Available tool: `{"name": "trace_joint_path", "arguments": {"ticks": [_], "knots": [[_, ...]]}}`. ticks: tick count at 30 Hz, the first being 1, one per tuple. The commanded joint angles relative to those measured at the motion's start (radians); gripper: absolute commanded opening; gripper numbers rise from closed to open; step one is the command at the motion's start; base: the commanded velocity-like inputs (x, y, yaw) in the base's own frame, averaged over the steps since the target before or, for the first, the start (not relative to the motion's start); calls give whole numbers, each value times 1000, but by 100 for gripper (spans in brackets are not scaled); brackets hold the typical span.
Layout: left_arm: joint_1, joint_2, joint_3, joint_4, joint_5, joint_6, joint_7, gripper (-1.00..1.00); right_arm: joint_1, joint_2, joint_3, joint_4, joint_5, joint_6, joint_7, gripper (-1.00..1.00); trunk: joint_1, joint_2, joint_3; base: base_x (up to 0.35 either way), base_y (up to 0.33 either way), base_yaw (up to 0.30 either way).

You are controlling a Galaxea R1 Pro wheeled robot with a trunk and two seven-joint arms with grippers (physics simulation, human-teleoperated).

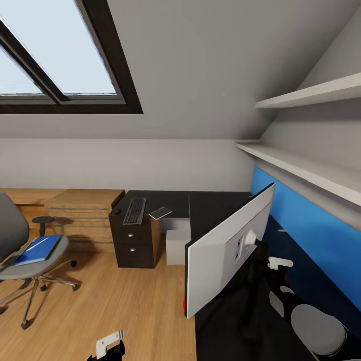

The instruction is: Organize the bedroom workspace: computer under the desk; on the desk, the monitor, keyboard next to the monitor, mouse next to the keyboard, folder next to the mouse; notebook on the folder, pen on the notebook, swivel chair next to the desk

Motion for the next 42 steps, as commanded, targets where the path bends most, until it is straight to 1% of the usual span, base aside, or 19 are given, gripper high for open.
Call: {"name": "trace_joint_path", "arguments": {"ticks": [1,10,19,29,30,42], "knots": [[-1,1,-9,0,8,-4,6,100,-1,0,-8,1,6,-3,3,100,1,-1,-1,57,0,0],[-1,-1,-10,8,8,-4,6,100,-1,0,-8,0,6,-3,3,100,1,-1,-1,19,-1,0],[-1,-1,-10,14,6,-4,6,100,-1,0,-8,0,6,-3,3,100,1,-1,-1,80,-89,0],[-1,-1,-10,14,6,-4,6,100,-1,0,-8,-1,6,-3,3,100,1,-1,-1,12,-12,0],[-1,-1,-10,14,6,-4,6,100,-1,0,-8,-1,6,-3,3,-100,1,-1,-1,0,0,0],[-1,-1,-10,15,7,-4,6,100,-1,3,-8,-1,7,-3,3,-100,1,-1,-1,0,0,0]]}}
